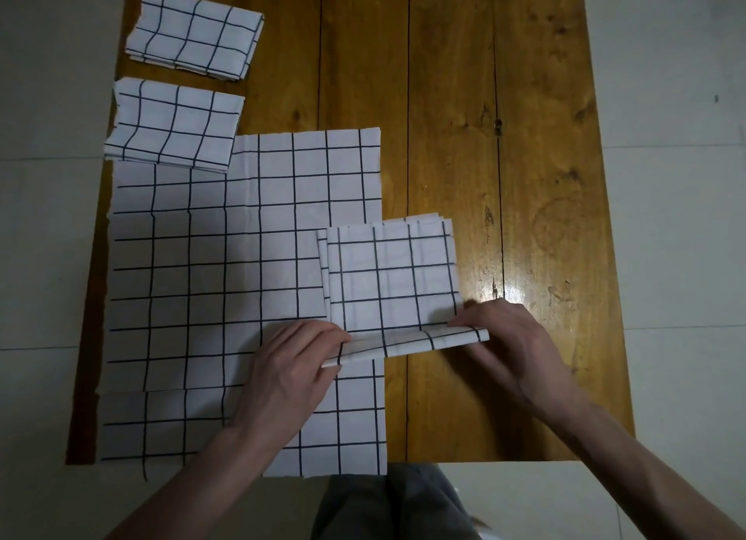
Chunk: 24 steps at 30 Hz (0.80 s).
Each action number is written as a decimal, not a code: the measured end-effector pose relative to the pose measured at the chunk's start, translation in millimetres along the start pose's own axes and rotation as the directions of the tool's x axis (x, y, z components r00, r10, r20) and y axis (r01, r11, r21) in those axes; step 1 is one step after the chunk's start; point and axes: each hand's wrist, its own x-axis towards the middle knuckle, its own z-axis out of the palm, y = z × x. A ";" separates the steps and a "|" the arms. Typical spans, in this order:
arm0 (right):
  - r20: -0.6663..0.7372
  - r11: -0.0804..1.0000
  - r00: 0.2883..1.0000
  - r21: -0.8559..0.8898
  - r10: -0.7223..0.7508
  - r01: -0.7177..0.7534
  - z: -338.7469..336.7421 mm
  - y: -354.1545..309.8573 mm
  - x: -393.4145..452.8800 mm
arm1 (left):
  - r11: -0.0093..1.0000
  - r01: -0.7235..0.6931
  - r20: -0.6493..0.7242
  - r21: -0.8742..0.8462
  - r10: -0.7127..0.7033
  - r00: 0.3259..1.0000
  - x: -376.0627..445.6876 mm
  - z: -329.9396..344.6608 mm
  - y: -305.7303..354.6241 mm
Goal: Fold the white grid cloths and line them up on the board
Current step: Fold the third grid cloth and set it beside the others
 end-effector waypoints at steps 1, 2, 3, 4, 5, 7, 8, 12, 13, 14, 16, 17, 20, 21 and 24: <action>-0.021 0.999 0.999 0.025 0.026 -0.026 -0.3 -1.9 0.2 | 1.000 0.027 -0.030 -0.016 -0.027 0.999 1.1 1.1 0.0; -0.043 0.997 0.998 0.059 0.055 -0.053 -0.3 -4.2 1.1 | 0.998 0.056 -0.060 -0.028 -0.058 0.997 2.6 2.2 0.0; -0.062 0.993 0.994 0.091 0.086 -0.081 -0.3 -7.0 2.2 | 0.996 0.085 -0.086 -0.036 -0.088 0.992 3.8 3.3 0.1; -0.077 0.987 0.990 0.116 0.117 -0.108 -0.1 -10.3 3.7 | 0.993 0.114 -0.103 -0.039 -0.117 0.988 5.7 4.2 0.9; -0.091 0.982 0.985 0.136 0.147 -0.134 0.1 -14.1 5.5 | 0.990 0.133 -0.113 -0.037 -0.137 0.984 7.5 5.2 1.7; -0.114 0.962 0.968 0.188 0.223 -0.200 1.7 -21.0 11.3 | 0.992 0.125 -0.148 0.002 -0.123 0.981 12.4 6.4 2.9; -0.116 0.943 0.954 0.225 0.277 -0.246 2.6 -23.4 14.8 | 0.993 0.109 -0.168 0.037 -0.101 0.981 14.9 7.1 3.1; -0.127 0.851 0.888 0.372 0.442 -0.371 4.0 -30.8 31.8 | 0.987 0.150 -0.166 0.054 -0.139 0.976 27.2 6.4 3.7; -0.133 0.834 0.874 0.397 0.467 -0.384 4.1 -31.9 36.4 | 0.984 0.178 -0.150 0.029 -0.172 0.974 29.6 6.5 3.7; -0.137 0.820 0.864 0.415 0.485 -0.394 4.1 -33.0 40.9 | 0.979 0.206 -0.133 0.001 -0.204 0.970 31.7 6.9 3.0; -0.154 0.804 0.848 0.438 0.507 -0.402 4.0 -33.9 49.4 | 0.962 0.264 -0.108 -0.068 -0.270 0.957 36.6 6.4 2.4; -0.161 0.798 0.841 0.448 0.516 -0.404 4.0 -33.6 53.0 | 0.953 0.284 -0.107 -0.107 -0.295 0.950 39.4 5.7 2.2; -0.171 0.786 0.823 0.450 0.541 -0.424 4.9 -30.8 60.9 | 0.939 0.302 -0.137 -0.168 -0.325 0.936 43.8 3.9 1.2; -0.174 0.789 0.821 0.438 0.544 -0.430 5.2 -29.9 62.4 | 0.934 0.312 -0.143 -0.174 -0.337 0.930 45.0 3.6 0.9; -0.187 0.791 0.812 0.421 0.554 -0.443 6.1 -29.7 66.3 | 0.913 0.339 -0.157 -0.227 -0.378 0.913 48.3 4.8 0.9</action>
